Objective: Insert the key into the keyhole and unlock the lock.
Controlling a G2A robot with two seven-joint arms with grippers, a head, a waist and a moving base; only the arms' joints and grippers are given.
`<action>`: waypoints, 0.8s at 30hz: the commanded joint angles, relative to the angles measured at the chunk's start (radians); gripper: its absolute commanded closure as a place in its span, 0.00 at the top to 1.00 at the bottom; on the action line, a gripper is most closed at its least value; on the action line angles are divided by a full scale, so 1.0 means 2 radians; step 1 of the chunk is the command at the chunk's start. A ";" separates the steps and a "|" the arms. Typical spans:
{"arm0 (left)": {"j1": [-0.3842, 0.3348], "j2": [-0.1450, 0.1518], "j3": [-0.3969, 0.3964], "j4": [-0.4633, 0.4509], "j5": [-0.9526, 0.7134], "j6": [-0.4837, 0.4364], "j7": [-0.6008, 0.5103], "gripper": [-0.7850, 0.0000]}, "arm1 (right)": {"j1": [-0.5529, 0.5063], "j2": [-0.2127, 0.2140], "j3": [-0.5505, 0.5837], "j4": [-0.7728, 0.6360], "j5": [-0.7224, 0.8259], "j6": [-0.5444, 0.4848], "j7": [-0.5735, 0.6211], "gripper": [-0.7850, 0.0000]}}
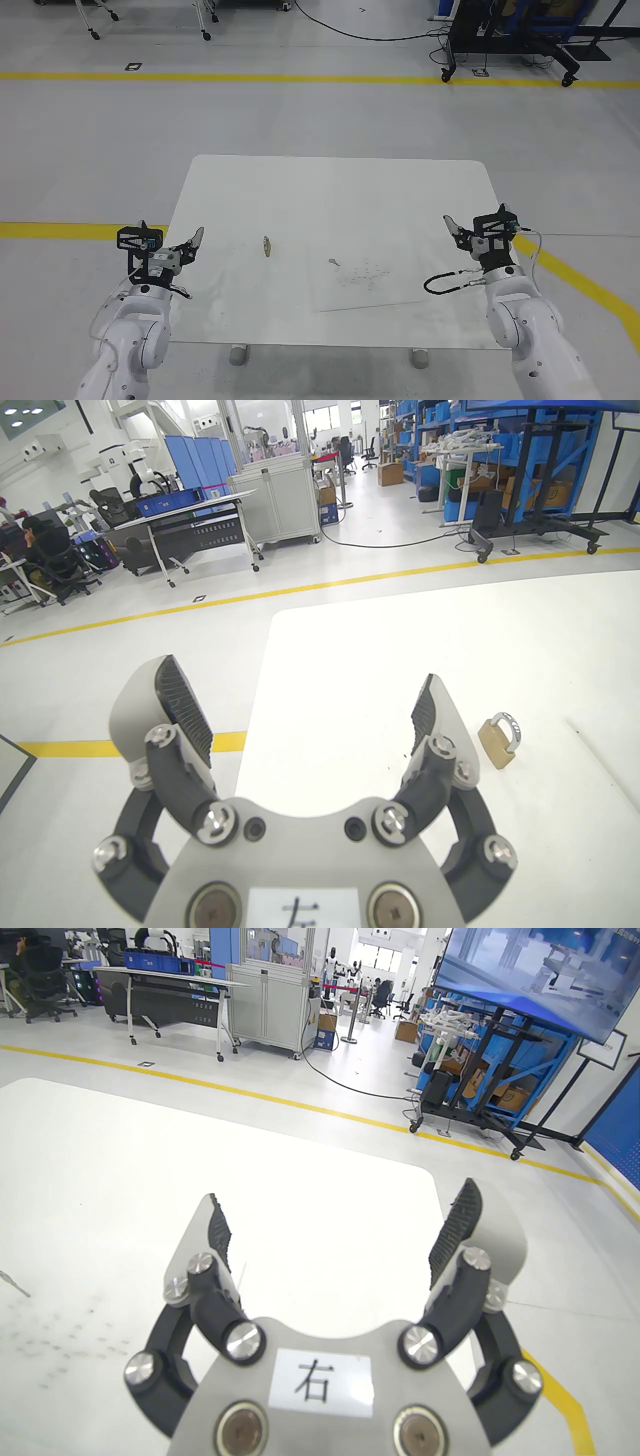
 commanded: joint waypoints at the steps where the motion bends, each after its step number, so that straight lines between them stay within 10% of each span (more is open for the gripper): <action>1: 0.000 0.000 0.000 0.000 0.000 0.000 0.000 1.00 | 0.004 0.000 -0.005 -0.001 0.002 -0.018 -0.002 1.00; 10: 0.000 0.000 0.000 0.000 0.000 0.000 0.000 1.00 | 0.121 -0.006 -0.110 0.046 0.003 -0.144 0.087 1.00; 24: 0.000 0.000 0.000 0.000 0.000 0.000 0.000 1.00 | 0.131 -0.007 -0.120 0.051 0.004 -0.146 0.098 1.00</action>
